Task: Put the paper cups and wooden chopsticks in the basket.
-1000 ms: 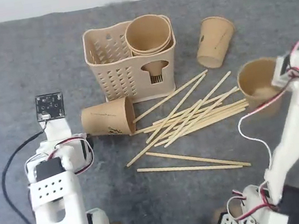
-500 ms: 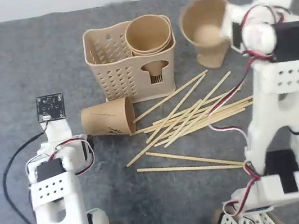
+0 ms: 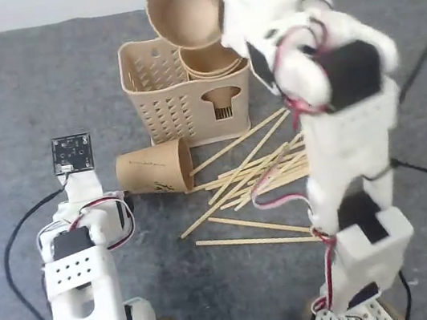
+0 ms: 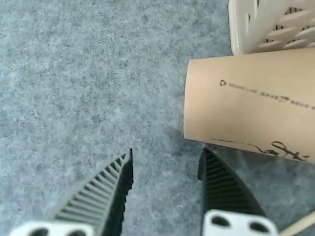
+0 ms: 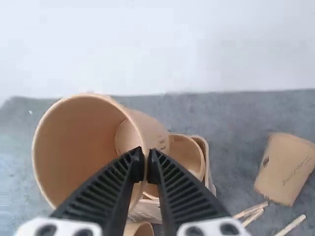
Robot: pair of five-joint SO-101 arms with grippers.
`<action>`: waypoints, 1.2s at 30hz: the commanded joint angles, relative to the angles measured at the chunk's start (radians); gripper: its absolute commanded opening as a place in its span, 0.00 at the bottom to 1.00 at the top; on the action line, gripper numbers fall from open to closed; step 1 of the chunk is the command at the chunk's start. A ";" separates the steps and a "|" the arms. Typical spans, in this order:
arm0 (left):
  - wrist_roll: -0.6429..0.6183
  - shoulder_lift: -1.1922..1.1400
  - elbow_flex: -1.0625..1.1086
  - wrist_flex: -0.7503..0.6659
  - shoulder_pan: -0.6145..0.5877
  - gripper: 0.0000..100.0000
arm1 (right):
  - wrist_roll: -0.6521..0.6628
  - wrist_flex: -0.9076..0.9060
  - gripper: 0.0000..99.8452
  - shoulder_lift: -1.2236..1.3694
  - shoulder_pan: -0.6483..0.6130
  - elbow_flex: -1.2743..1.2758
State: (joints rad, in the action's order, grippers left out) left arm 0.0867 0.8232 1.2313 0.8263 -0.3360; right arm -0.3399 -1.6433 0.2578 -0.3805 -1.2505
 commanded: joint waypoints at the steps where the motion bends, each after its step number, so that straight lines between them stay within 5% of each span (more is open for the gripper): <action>1: -0.006 0.031 -0.007 -0.025 -0.002 0.20 | 0.015 0.004 0.01 0.013 0.005 -0.038; 18: -0.006 0.031 -0.005 -0.040 -0.002 0.20 | 0.021 -0.116 0.02 0.162 0.058 -0.040; 26: -0.008 0.032 0.001 -0.040 -0.002 0.20 | 0.115 -0.151 0.30 0.131 0.084 -0.041; 32: -0.009 0.032 0.001 -0.040 -0.002 0.20 | 0.158 -0.159 0.23 -0.113 0.170 0.015; 36: -0.011 0.032 -0.001 -0.038 -0.002 0.20 | 0.160 -0.159 0.19 -0.351 0.285 0.330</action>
State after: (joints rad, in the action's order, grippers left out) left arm 0.0867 0.8232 1.2375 0.8078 -0.3376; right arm -0.1972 -1.7568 0.1197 -0.1780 -1.1308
